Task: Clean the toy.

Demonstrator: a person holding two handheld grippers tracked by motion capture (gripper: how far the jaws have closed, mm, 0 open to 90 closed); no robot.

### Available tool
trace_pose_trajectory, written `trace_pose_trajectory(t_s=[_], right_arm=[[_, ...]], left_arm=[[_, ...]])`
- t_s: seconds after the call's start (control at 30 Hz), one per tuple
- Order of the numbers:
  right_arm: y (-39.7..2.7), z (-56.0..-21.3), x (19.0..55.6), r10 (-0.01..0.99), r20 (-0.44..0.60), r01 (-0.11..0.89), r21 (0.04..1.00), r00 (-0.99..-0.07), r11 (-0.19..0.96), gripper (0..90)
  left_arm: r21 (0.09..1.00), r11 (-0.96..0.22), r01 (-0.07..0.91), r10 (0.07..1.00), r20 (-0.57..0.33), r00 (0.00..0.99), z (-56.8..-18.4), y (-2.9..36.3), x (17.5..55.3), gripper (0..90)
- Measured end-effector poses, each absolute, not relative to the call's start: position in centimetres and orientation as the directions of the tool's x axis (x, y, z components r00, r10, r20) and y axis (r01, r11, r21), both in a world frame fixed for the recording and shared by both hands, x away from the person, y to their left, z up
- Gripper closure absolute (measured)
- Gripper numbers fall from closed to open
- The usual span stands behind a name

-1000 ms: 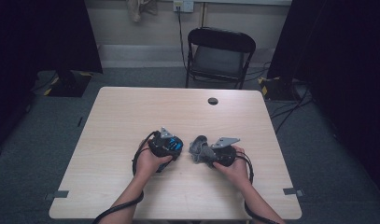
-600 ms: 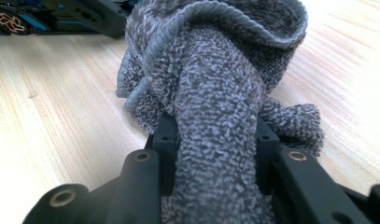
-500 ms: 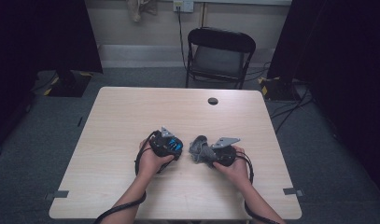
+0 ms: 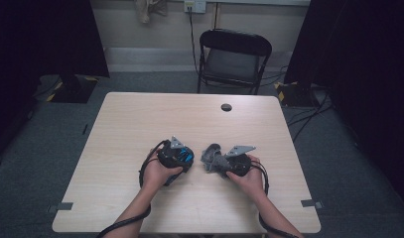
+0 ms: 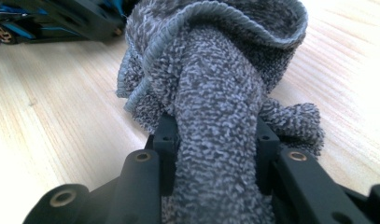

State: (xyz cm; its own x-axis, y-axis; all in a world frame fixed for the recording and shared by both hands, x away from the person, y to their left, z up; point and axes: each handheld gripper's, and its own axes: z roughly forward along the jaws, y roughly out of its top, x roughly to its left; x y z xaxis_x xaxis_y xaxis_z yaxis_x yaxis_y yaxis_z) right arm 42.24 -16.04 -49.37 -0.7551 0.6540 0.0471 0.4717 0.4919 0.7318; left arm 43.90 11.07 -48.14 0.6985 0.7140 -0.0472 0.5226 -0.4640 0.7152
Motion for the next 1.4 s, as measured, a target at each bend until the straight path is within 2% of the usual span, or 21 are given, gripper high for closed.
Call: trace_pose_trajectory(t_s=[0.17,0.37,0.57,0.93,1.13,1.4], right_arm=[[-15.6,-48.7,42.3,0.661,0.026,0.475,0.717,-0.75,0.511,66.5],[-16.3,-47.8,42.6,0.667,0.05,0.49,0.72,-0.744,0.492,71.6],[-17.2,-46.7,42.9,0.686,0.098,0.519,0.732,-0.721,0.441,72.7],[-17.8,-44.2,44.3,0.707,0.108,0.512,0.765,-0.699,0.389,73.6],[-15.7,-43.4,45.0,0.673,0.092,0.487,0.761,-0.734,0.428,73.6],[-14.0,-43.6,44.6,0.574,0.078,0.425,0.754,-0.815,0.501,73.7]], left_arm=[[0.746,-0.422,0.514,0.692,-0.101,0.715,-46.5,11.5,43.6,25.6],[0.762,-0.419,0.495,0.675,-0.104,0.731,-44.8,11.5,43.4,25.6],[0.778,-0.416,0.471,0.656,-0.102,0.748,-43.6,11.0,43.4,25.6],[0.784,-0.454,0.424,0.591,-0.09,0.801,-42.7,9.5,42.6,25.6],[0.781,-0.467,0.414,0.564,-0.097,0.82,-42.9,8.3,42.4,25.6],[0.78,-0.459,0.424,0.575,-0.102,0.812,-43.5,8.6,42.9,25.6]])
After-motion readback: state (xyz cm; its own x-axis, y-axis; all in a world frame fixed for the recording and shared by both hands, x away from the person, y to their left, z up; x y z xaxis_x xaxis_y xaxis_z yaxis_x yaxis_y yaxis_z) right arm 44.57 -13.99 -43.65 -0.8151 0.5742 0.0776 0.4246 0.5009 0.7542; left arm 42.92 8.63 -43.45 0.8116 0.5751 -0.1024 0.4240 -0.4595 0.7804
